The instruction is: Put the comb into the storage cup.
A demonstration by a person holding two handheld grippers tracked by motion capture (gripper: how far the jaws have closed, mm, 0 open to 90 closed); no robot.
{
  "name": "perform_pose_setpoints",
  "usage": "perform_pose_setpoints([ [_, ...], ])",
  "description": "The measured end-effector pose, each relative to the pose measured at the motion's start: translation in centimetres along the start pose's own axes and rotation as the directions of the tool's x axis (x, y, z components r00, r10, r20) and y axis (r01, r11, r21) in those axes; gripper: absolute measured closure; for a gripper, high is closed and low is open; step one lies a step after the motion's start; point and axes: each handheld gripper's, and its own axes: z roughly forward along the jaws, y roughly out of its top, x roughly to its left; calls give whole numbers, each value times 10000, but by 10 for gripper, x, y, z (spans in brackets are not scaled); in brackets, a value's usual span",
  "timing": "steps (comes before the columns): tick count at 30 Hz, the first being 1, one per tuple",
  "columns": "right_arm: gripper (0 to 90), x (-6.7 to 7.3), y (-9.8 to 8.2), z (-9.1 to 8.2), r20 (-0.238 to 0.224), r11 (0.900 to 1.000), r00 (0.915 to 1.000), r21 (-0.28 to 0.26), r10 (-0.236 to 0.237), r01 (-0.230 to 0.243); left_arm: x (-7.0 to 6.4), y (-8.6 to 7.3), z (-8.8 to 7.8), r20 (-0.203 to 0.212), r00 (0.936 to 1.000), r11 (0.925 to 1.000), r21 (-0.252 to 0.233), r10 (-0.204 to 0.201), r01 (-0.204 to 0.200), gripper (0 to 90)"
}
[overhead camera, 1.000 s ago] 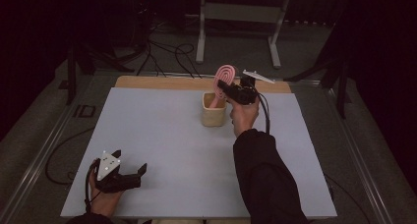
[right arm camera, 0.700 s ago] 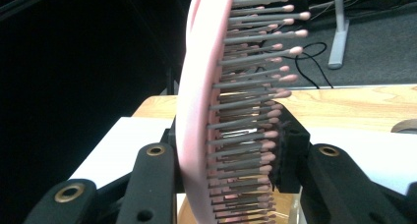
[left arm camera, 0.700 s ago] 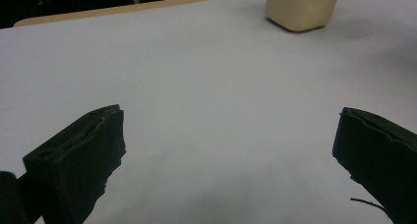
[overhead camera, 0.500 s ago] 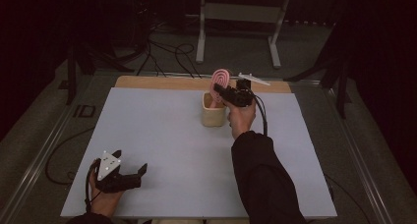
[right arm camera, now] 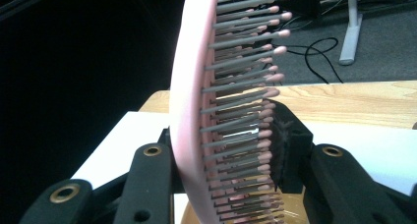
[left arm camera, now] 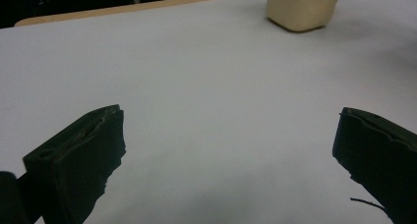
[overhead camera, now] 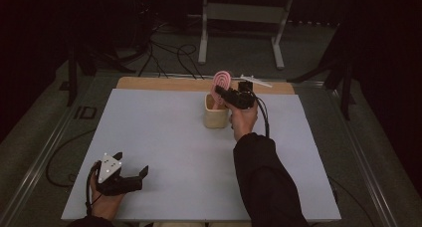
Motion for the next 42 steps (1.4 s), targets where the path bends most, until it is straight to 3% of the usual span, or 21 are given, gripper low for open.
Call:
perform_pose_setpoints([
  [10, 612, -6, 2, 1, 433, 10000, 9990, 38, 86, -87, 0, 0, 0, -4, 10000, 10000, 14, -1, 1, 1],
  [42, 511, -13, 5, -1, 786, 9999, 9968, 94, -142, 135, 0, 0, 0, -21, 10000, 10000, 45, 22, -22, 1],
])
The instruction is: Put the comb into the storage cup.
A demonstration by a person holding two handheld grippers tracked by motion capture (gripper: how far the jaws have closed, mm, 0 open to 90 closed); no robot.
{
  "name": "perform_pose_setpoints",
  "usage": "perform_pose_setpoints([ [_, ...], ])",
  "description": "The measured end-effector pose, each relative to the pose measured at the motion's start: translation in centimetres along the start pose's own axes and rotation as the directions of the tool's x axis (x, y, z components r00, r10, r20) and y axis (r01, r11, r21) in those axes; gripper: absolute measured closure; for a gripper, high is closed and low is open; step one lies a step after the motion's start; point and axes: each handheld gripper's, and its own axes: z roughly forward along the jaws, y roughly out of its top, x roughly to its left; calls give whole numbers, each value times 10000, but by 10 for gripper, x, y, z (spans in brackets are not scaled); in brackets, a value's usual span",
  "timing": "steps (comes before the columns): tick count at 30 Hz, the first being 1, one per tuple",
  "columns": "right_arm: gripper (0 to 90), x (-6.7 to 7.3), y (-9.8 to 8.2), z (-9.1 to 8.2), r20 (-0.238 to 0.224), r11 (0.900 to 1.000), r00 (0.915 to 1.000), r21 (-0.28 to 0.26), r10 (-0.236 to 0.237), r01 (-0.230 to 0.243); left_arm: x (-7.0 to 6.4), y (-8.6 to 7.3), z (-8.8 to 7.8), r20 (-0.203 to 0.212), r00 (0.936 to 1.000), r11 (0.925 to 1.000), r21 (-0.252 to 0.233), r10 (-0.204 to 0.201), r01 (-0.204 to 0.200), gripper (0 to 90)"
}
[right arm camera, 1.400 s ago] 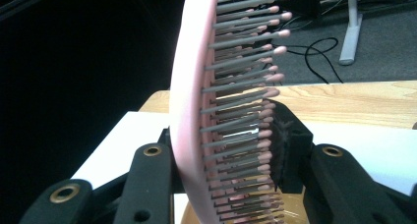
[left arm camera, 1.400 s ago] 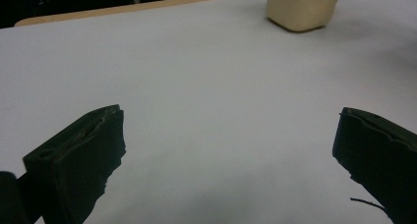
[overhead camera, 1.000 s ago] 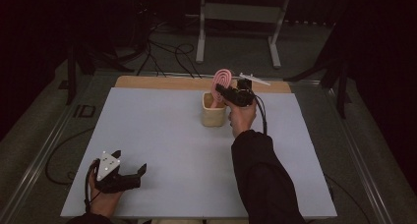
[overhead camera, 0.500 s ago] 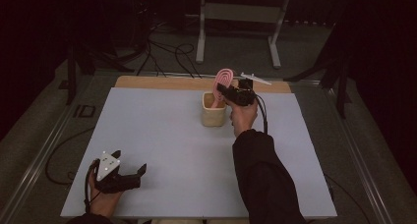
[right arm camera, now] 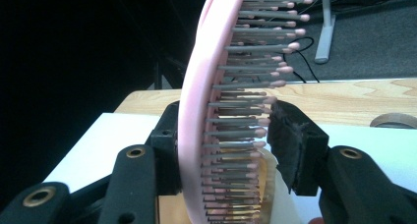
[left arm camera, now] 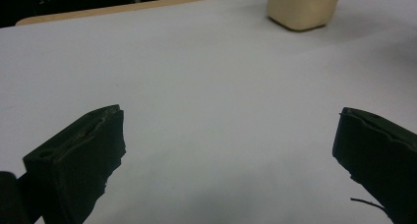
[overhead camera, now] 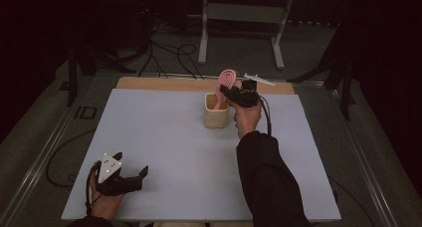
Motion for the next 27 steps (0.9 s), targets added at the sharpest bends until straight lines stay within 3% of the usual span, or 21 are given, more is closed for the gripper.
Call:
perform_pose_setpoints([
  [6, 485, 1, 0, -1, -86, 9995, 9997, 235, -218, 220, -1, 0, 1, 25, 10000, 10000, 15, 9, -9, 1],
  [14, 262, -1, 2, -3, -79, 9986, 9994, 418, -326, 329, 0, 0, 0, 13, 10000, 10000, 1, 12, -12, 1],
  [19, 137, -2, 2, -4, 144, 9959, 9979, 661, -633, 622, -1, 0, 0, 9, 10000, 10000, -4, 10, -10, 1],
  [27, 89, -1, 4, -8, 251, 9876, 9915, 955, -1276, 1247, -1, 0, 0, -7, 10000, 10000, -22, 15, -15, 1],
])
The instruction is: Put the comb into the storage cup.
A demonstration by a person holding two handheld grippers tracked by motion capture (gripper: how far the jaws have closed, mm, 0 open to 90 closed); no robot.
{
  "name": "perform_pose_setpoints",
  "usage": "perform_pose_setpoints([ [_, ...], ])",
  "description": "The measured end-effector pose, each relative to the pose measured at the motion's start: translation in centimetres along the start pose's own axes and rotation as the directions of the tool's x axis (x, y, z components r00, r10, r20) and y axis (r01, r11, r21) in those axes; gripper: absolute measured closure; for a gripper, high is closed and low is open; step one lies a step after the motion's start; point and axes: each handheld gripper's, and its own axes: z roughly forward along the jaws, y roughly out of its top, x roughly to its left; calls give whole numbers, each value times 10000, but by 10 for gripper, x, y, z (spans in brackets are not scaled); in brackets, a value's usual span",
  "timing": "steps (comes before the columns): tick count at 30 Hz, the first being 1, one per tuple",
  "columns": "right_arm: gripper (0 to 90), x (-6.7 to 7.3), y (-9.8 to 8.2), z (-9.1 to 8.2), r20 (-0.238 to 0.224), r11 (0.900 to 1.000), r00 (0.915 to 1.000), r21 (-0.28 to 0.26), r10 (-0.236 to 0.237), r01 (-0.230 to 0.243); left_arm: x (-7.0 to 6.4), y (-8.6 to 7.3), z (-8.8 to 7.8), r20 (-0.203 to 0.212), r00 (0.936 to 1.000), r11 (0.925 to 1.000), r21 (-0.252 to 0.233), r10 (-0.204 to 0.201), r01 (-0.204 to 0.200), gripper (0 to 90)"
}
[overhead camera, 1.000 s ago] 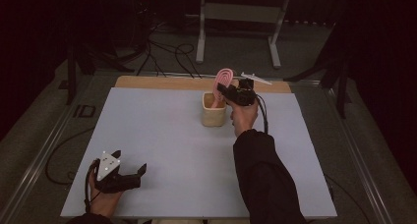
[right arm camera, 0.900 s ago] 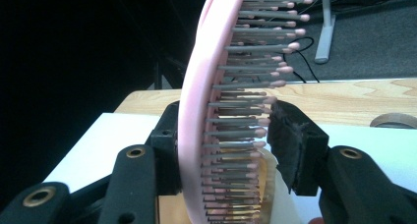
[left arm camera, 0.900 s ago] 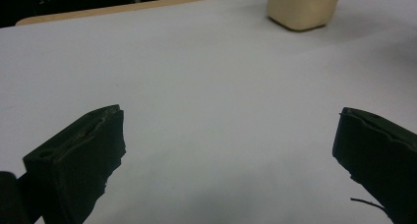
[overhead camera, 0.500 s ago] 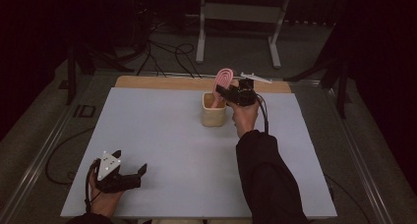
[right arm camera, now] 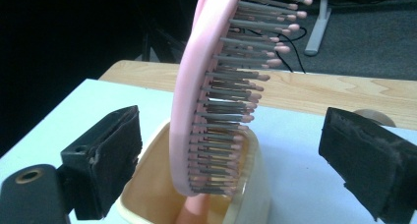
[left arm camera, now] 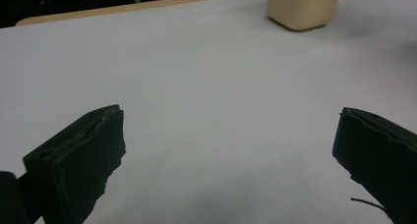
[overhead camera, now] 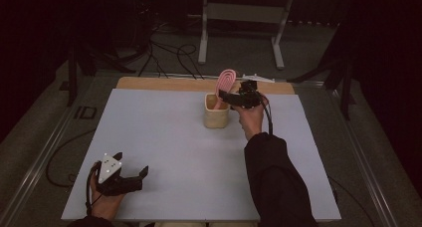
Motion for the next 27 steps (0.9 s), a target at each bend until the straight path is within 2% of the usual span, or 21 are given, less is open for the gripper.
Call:
perform_pose_setpoints([
  [6, 87, 1, 1, -3, 117, 9987, 9988, 167, -474, 472, 0, 0, -1, -45, 10000, 10000, -28, -48, 48, 1],
  [12, 88, 2, 2, -7, 311, 9930, 9933, 447, -1111, 1097, 0, 0, 0, -33, 10000, 10000, 17, 7, -7, 1],
  [16, 87, 1, 2, -10, 265, 9910, 9921, 565, -1228, 1211, 0, 0, 0, -50, 10000, 10000, -1, -18, 18, 1],
  [27, 87, 3, 0, -15, 269, 9757, 9807, 1098, -1935, 1895, 0, 0, 0, -59, 10000, 10000, -29, -66, 66, 1],
])
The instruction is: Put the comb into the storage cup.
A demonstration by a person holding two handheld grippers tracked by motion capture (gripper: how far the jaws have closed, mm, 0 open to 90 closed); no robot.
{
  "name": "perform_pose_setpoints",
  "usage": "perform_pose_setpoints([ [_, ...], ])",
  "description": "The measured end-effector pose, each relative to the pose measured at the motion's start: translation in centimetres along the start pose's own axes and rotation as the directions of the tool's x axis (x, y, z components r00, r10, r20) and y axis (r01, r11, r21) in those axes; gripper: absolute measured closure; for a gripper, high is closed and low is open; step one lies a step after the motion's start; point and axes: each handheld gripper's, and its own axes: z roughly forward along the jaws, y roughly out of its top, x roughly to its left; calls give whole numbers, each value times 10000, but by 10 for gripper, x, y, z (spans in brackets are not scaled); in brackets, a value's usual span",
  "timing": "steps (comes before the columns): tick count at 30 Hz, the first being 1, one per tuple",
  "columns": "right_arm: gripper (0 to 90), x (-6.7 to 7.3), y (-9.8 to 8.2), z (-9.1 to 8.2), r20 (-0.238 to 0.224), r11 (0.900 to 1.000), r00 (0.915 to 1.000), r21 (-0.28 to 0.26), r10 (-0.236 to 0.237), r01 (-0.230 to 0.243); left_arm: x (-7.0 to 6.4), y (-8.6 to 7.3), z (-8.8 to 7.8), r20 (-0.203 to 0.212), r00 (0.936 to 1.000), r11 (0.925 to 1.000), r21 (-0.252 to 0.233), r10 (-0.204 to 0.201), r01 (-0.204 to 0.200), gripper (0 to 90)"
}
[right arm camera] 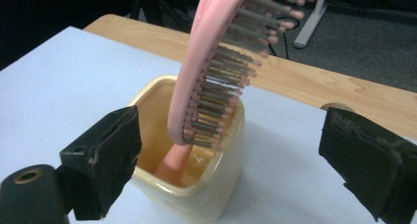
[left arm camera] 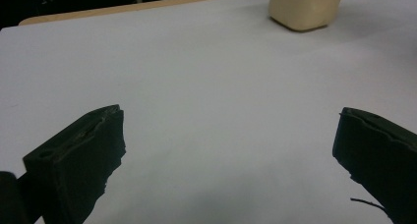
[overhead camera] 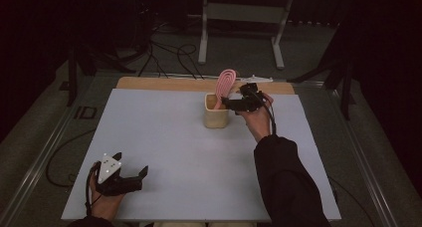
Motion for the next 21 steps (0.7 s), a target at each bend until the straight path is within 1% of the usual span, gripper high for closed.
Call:
perform_pose_setpoints([
  [10, 87, 3, -6, -3, -97, 9991, 9994, 282, -320, 323, -1, 0, 0, 10, 10000, 10000, 63, 65, -65, 1],
  [14, 87, 2, -11, -5, -43, 9981, 9987, 350, -507, 508, -1, 0, 0, 11, 10000, 10000, 61, 64, -64, 1],
  [19, 87, 1, -16, -10, -118, 9979, 9986, 405, -510, 515, -1, 0, 1, 25, 9999, 9999, 77, 110, -111, 1],
  [21, 87, 1, -17, -11, -128, 9974, 9982, 406, -586, 591, -1, 0, 1, 21, 9999, 9999, 83, 102, -103, 1],
])
